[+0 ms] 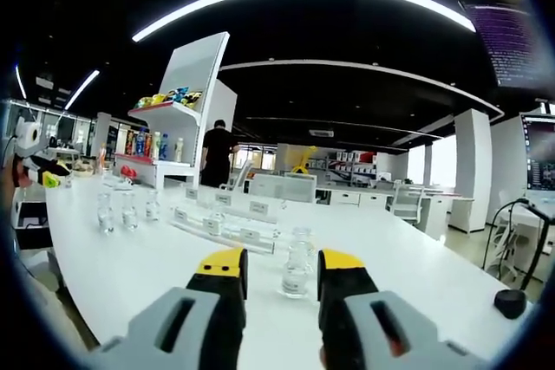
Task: Identify the label on the chemical reagent bottle, grasp the chemical reagent bottle, and place it in the designated position on the reagent rack
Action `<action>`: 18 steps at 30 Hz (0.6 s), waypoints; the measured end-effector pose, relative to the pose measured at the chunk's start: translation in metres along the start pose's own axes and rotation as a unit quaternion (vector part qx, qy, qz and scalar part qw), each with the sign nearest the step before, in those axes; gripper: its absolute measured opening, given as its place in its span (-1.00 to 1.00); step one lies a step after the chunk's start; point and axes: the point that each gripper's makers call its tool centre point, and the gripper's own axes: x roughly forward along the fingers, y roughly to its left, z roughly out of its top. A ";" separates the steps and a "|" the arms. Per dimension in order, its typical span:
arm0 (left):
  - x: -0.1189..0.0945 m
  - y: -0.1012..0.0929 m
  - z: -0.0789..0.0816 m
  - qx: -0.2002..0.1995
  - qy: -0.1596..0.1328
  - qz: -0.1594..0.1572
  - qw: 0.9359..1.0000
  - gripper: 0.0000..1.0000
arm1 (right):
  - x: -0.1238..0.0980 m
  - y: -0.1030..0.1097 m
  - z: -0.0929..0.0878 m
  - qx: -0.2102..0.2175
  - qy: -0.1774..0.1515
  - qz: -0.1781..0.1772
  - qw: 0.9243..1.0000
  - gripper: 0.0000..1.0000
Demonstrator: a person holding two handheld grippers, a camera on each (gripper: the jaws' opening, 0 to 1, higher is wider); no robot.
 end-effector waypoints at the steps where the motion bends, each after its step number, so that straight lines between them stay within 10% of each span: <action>1: 0.000 0.000 0.000 0.000 0.000 -0.001 1.000 -0.14 | 0.000 0.000 -0.001 0.000 0.001 0.000 1.000 -0.37; 18: 0.000 0.000 0.000 0.000 0.002 0.001 1.000 -0.14 | 0.001 -0.001 -0.005 -0.007 0.009 0.001 1.000 -0.35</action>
